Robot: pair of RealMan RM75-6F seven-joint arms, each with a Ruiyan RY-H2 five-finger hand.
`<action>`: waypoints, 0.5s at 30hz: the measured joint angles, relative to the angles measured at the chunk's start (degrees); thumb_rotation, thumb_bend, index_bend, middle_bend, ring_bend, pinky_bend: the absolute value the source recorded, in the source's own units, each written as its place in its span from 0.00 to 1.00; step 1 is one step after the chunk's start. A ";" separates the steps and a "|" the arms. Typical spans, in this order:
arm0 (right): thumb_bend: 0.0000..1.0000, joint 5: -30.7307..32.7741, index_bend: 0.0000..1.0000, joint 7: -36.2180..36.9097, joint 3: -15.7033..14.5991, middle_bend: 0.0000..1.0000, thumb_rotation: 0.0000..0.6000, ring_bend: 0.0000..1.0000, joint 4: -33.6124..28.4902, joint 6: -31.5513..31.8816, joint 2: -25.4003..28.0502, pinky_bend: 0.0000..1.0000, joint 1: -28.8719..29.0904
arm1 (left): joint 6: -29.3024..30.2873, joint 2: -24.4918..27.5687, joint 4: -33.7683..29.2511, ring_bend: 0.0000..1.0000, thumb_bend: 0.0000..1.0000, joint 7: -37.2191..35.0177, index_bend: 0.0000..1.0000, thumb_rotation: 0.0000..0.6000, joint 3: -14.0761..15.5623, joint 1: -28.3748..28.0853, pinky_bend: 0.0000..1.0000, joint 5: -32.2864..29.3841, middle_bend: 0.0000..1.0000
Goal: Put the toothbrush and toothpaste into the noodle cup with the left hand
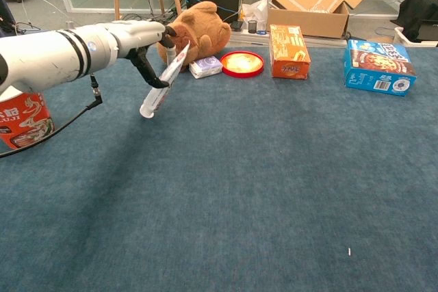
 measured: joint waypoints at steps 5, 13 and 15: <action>0.16 -0.38 0.19 -0.40 -0.15 0.26 1.00 0.24 -0.20 0.45 -0.06 0.60 -0.13 | 1.16 3.08 -5.11 0.00 0.29 -2.12 0.63 1.00 -0.84 1.02 0.00 -2.58 0.00; 0.16 -0.74 0.19 -1.12 -0.35 0.26 1.00 0.24 -0.55 0.81 -0.19 0.60 -0.20 | 1.65 8.07 -13.28 0.00 0.29 -7.52 0.63 1.00 -1.53 2.98 0.00 -3.97 0.00; 0.16 -0.96 0.19 -1.35 -0.38 0.26 1.00 0.24 -0.76 1.20 -0.20 0.60 -0.30 | 1.59 9.44 -15.31 0.00 0.28 -9.01 0.63 1.00 -1.61 3.57 0.00 -3.82 0.00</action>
